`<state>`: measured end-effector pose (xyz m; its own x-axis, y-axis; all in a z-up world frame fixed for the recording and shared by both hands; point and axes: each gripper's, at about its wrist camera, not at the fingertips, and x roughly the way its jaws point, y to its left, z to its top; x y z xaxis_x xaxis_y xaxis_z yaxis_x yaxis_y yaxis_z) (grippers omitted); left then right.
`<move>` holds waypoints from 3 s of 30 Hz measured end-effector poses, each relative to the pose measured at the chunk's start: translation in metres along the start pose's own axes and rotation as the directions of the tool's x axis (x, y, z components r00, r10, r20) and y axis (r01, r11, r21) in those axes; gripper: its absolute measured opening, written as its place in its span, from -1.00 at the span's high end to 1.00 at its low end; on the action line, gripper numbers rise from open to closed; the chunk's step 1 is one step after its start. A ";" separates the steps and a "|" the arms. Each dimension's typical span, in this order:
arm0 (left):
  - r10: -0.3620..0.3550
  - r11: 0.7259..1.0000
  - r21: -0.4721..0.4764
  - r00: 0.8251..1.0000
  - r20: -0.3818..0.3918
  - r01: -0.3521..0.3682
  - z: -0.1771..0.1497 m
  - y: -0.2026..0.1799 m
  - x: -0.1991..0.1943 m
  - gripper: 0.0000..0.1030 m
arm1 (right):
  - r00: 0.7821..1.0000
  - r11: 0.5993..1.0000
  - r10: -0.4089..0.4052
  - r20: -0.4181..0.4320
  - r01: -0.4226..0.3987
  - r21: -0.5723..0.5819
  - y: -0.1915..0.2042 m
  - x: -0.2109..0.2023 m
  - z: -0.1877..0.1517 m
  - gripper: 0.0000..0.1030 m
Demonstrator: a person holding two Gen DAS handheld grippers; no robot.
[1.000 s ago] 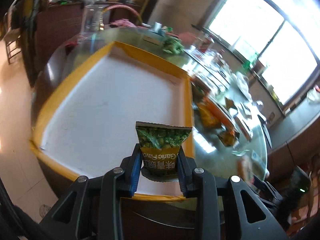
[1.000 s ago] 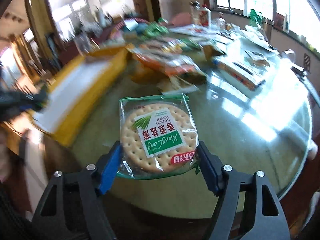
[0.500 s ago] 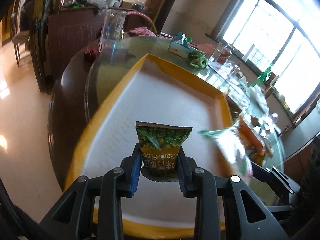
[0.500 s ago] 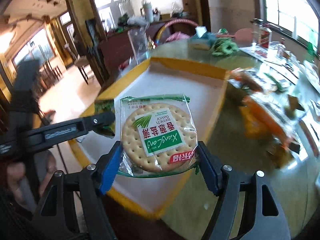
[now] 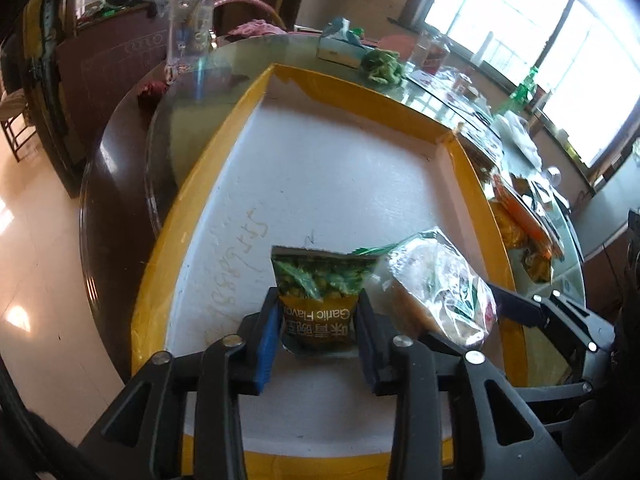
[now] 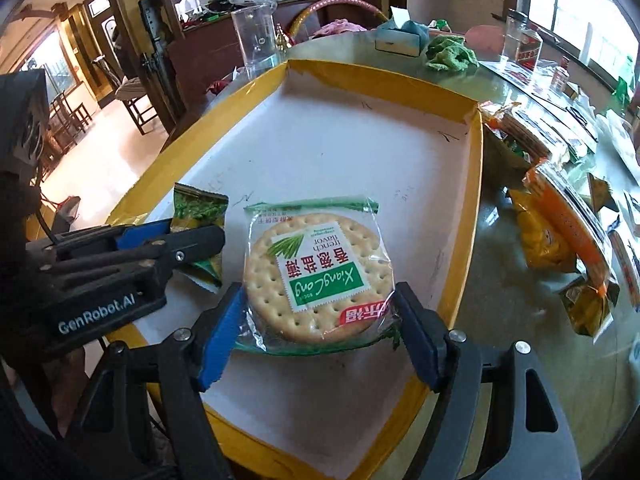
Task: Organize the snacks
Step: 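Carry the garlic pea bag into the tray with left gripper while right gripper carries the round cracker pack there, then open both grippers over the tray and withdraw toward the snack pile, then grasp a green-and-yellow snack bag with right gripper while left gripper grasps an orange cracker pack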
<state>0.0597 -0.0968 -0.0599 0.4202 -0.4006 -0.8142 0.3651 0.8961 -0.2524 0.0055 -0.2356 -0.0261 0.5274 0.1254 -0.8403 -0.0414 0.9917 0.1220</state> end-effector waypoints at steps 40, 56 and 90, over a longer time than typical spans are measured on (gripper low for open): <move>-0.048 0.960 0.280 0.989 0.139 0.007 -0.040 -0.204 -0.037 -0.61 | 0.935 0.938 0.062 0.348 -0.174 0.300 -0.191 -0.129 -0.118 -0.73; -0.095 0.981 0.179 0.992 0.086 0.078 -0.033 -0.196 -0.021 -0.58 | 0.935 0.897 0.145 0.324 -0.262 0.356 -0.225 -0.105 -0.110 -0.45; -0.158 0.982 0.101 0.987 0.008 0.157 -0.007 -0.197 0.007 -0.58 | 0.986 0.895 -0.085 0.143 0.012 0.446 -0.250 -0.075 -0.119 0.19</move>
<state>-0.0158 -0.2749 -0.0194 0.3638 -0.5391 -0.7597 0.5086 0.7982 -0.3229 -0.1249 -0.4890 -0.0563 0.6453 0.0354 -0.7631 0.3481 0.8756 0.3350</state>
